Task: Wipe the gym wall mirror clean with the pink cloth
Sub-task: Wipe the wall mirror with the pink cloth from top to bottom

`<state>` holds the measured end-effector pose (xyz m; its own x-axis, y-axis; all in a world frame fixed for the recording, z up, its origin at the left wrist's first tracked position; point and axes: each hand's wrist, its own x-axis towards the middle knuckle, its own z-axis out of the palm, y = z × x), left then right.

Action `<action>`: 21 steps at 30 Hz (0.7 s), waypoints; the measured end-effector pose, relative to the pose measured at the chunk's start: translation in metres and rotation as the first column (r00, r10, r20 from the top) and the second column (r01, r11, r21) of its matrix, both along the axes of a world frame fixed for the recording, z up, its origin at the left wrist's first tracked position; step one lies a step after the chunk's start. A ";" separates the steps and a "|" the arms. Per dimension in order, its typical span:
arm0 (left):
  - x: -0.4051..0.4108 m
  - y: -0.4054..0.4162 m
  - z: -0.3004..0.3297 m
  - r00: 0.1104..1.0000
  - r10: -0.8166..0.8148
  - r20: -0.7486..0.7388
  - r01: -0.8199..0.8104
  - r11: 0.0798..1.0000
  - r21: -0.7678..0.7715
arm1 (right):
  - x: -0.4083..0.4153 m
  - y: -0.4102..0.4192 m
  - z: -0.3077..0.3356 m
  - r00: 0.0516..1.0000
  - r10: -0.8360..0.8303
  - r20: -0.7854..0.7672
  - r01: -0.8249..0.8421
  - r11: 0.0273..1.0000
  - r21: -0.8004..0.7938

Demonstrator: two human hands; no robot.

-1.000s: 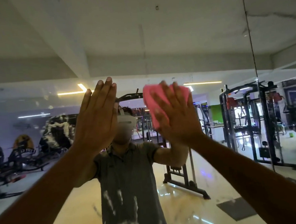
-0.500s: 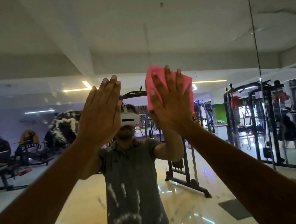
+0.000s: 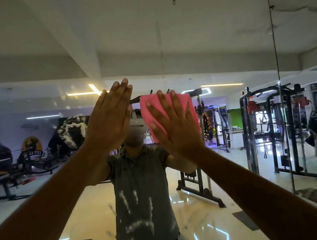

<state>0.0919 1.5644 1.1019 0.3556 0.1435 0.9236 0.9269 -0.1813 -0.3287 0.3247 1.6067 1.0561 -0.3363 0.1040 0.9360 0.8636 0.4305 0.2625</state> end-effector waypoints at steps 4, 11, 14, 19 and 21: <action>0.000 -0.001 0.000 1.000 -0.004 -0.005 0.004 1.000 -0.003 | 0.045 0.012 -0.007 0.988 -0.057 0.142 0.058 0.998 -0.003; 0.003 0.002 -0.002 0.999 0.046 0.012 -0.046 0.999 0.011 | -0.022 0.002 0.056 0.996 -0.039 -0.079 0.040 0.999 0.014; 0.005 -0.001 -0.004 0.999 0.052 0.006 -0.052 0.999 0.012 | 0.014 0.006 -0.021 1.000 0.003 -0.003 -0.003 1.000 -0.025; 0.017 -0.002 -0.006 0.995 0.068 0.069 -0.068 0.998 0.006 | 0.050 0.027 0.022 0.976 -0.091 -0.199 0.083 0.995 -0.047; 0.028 0.000 -0.007 0.993 0.065 0.098 -0.065 0.998 -0.001 | 0.026 0.022 0.053 0.953 -0.086 -0.291 0.077 0.996 -0.042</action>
<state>0.1200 1.5647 1.0950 0.2531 0.1615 0.9539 0.9645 -0.1194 -0.2357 0.3505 1.6286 1.1088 -0.0376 0.1485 0.9882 0.9331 0.3592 -0.0185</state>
